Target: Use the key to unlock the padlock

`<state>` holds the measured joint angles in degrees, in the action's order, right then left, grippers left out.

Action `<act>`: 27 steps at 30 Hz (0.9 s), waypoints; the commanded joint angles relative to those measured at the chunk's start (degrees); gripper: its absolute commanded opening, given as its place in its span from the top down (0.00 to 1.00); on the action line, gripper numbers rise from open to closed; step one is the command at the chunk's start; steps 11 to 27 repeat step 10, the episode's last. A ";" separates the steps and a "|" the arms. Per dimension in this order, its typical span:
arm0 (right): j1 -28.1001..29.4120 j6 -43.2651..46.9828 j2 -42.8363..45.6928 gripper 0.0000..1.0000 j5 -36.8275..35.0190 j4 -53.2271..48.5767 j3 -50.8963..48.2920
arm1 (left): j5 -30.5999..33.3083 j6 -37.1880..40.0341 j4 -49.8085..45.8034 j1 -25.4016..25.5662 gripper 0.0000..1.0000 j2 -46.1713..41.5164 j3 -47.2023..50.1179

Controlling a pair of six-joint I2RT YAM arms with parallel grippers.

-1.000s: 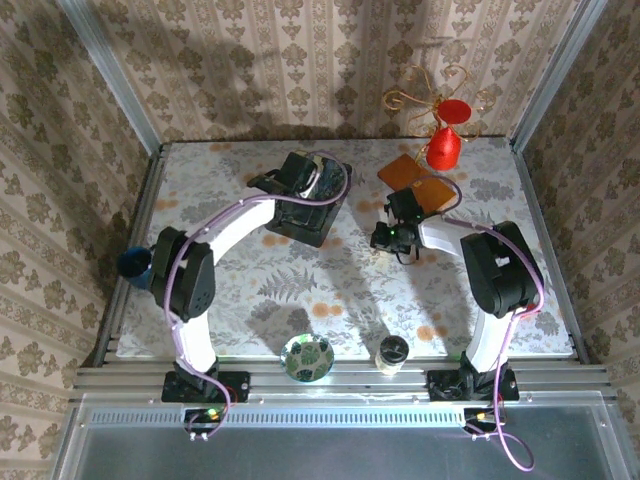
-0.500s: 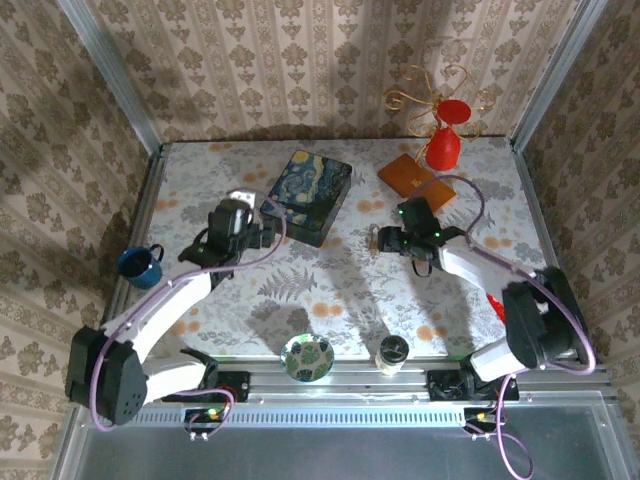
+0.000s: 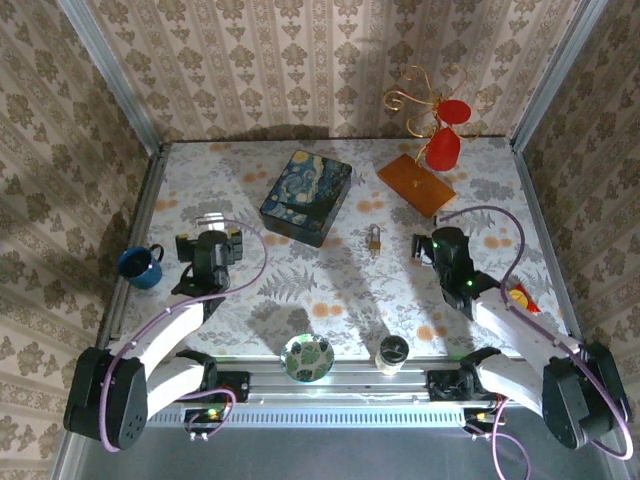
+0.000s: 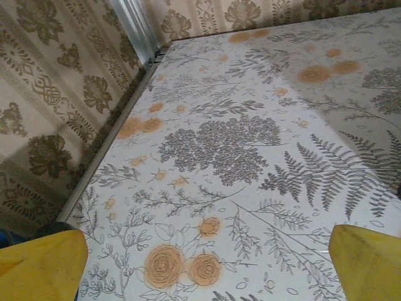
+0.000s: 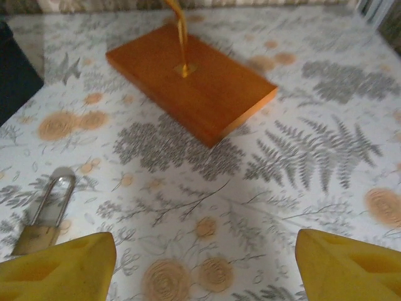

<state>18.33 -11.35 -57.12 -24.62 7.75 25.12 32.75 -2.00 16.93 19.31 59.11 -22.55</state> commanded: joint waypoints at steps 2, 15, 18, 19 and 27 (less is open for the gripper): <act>-2.06 5.16 5.71 0.22 -4.70 10.29 -4.91 | -1.25 2.90 5.60 -1.03 0.00 -1.09 0.60; -4.47 3.93 14.38 0.21 -3.95 9.23 -11.03 | -3.34 3.37 8.73 -1.47 0.00 -2.16 2.64; -4.47 3.93 14.38 0.21 -3.95 9.23 -11.03 | -3.34 3.37 8.73 -1.47 0.00 -2.16 2.64; -4.47 3.93 14.38 0.21 -3.95 9.23 -11.03 | -3.34 3.37 8.73 -1.47 0.00 -2.16 2.64; -4.47 3.93 14.38 0.21 -3.95 9.23 -11.03 | -3.34 3.37 8.73 -1.47 0.00 -2.16 2.64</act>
